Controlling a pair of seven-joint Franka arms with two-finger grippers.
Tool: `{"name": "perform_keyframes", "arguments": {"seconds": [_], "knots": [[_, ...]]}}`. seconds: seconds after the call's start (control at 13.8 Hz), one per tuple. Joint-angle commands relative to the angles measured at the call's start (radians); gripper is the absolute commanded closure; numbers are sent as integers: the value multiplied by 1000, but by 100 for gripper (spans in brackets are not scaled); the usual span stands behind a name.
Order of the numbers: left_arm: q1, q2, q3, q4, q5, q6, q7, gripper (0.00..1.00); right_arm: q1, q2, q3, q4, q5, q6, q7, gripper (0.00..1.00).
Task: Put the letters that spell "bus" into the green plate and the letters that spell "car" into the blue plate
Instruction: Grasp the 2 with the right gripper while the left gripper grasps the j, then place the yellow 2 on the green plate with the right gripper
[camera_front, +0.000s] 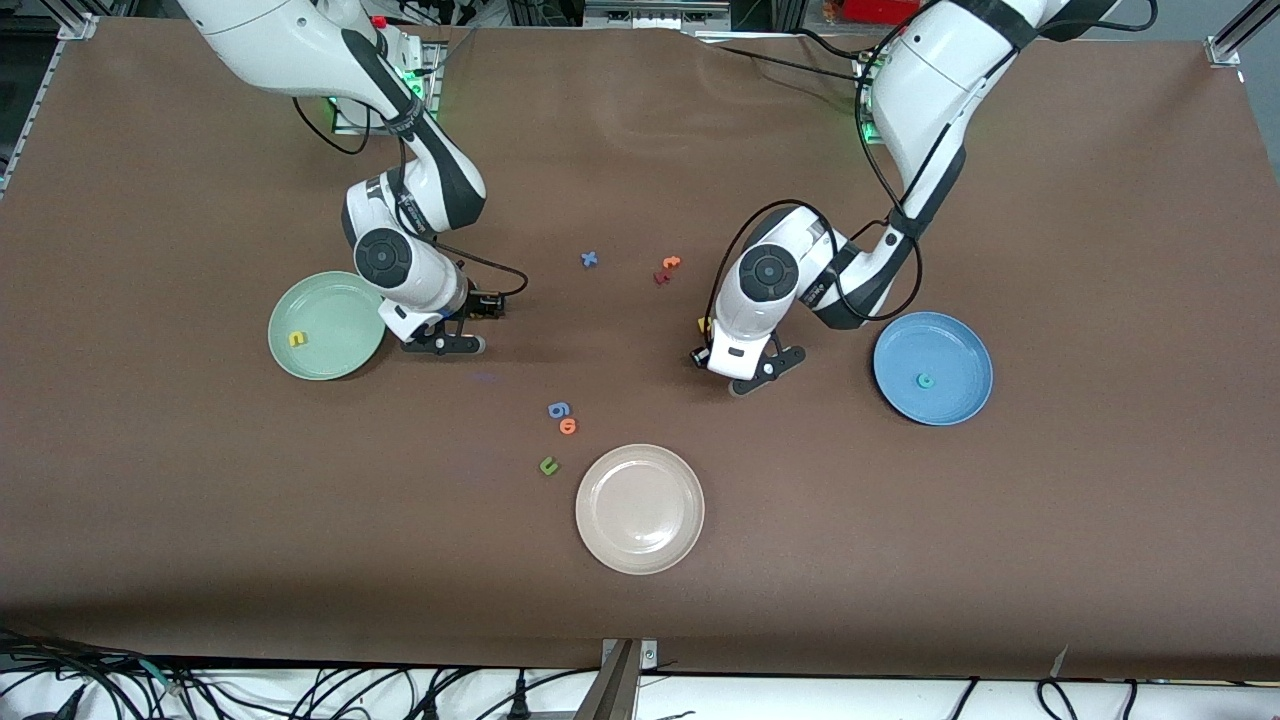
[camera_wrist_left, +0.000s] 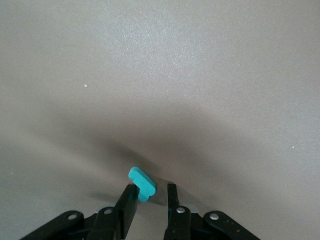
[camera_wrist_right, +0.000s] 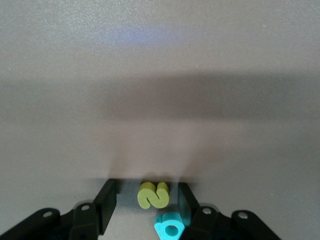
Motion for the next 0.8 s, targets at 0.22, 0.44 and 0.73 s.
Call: {"name": "perform_keyframes", "arguments": {"seconds": [0.22,0.44,0.73], "knots": [[4,-18,12,-21,50,-34,-76,64,1,-4,-1,-16,2,13,2,74],[4,-18,12,-18,50,-34,-95,64,1,-7,-11,-16,2,8,-2,85],[4,-17,15,-18,55,-34,-96,67,1,-113,-66,19,2,-157,-11,85]]}}
